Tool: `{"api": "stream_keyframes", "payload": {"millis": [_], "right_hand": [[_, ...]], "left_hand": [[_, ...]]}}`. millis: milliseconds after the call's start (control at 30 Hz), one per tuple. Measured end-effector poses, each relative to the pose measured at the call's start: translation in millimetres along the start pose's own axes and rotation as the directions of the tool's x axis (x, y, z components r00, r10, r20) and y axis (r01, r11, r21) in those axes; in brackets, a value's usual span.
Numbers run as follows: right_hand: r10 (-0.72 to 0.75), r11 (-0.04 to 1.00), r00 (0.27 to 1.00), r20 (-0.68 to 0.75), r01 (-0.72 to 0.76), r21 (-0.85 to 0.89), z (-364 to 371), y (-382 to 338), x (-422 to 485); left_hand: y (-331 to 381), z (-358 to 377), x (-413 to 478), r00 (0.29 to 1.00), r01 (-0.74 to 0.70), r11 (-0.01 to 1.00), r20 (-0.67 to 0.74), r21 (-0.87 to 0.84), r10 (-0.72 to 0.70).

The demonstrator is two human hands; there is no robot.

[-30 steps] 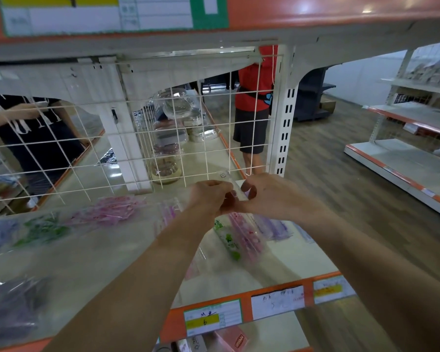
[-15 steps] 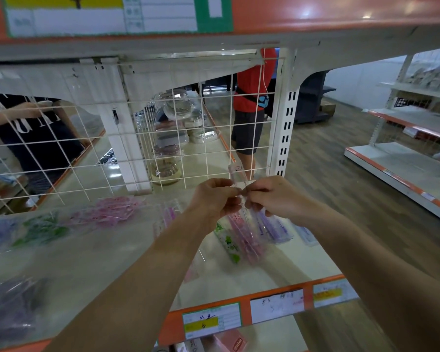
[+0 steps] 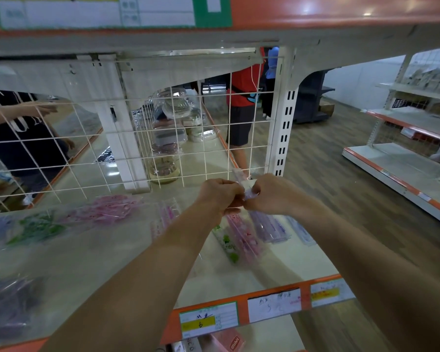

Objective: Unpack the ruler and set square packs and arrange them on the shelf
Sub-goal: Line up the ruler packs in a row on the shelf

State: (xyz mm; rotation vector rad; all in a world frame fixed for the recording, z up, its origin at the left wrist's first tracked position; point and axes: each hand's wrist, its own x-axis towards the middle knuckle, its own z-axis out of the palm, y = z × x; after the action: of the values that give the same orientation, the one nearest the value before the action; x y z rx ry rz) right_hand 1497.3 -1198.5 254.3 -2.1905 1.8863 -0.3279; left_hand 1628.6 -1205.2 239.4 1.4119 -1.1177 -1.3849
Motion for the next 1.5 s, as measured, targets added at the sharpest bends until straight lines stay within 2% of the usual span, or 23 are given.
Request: {"api": "stream_keyframes", "payload": {"millis": [200, 433, 533, 633, 767, 900, 1033, 1133, 1300, 1500], "right_hand": [[0.17, 0.985, 0.977, 0.129, -0.167, -0.033, -2, 23, 15], [0.158, 0.983, 0.978, 0.135, -0.143, -0.114, 14, 25, 17], [0.154, 0.965, 0.984, 0.086, -0.131, -0.228, 11, 21, 18], [0.059, 0.974, 0.997, 0.04, -0.049, -0.221, 12, -1, 17], [-0.113, 0.994, 0.985, 0.133, 0.112, 0.018, 26, -54, 0], [-0.232, 0.963, 0.963, 0.134, 0.247, -0.105, 54, -95, -16], [-0.253, 0.926, 0.95, 0.181, 0.292, -0.24, 67, -119, -20], [-0.283, 0.911, 0.944, 0.17, 0.32, -0.259, 74, -130, -17], [-0.29, 0.938, 0.941, 0.173, 0.316, -0.144, 77, -136, -16], [-0.236, 0.968, 0.94, 0.246, 0.206, 0.143, 69, -120, -23]], "left_hand": [[-1, -25, 2, 0.999, 0.028, 0.99, -0.042, 0.141, -0.022], [-3, -51, -2, 0.997, 0.06, 0.964, -0.052, 0.258, -0.049], [-1, -71, -8, 0.997, 0.068, 0.961, -0.064, 0.269, -0.052], [-3, -95, -13, 0.992, 0.091, 0.959, -0.109, 0.269, -0.063], [-11, -119, -21, 0.983, 0.118, 0.96, -0.169, 0.254, -0.076], [-18, -128, -28, 0.975, 0.137, 0.973, -0.201, 0.188, -0.098], [-21, -129, -33, 0.967, 0.138, 0.987, -0.229, 0.086, -0.115], [-20, -126, -34, 0.957, 0.139, 0.99, -0.254, -0.015, -0.138], [-14, -119, -30, 0.94, 0.157, 0.979, -0.284, -0.126, -0.188], [-25, -126, -20, 0.905, 0.188, 0.945, -0.326, -0.266, -0.272]]}}
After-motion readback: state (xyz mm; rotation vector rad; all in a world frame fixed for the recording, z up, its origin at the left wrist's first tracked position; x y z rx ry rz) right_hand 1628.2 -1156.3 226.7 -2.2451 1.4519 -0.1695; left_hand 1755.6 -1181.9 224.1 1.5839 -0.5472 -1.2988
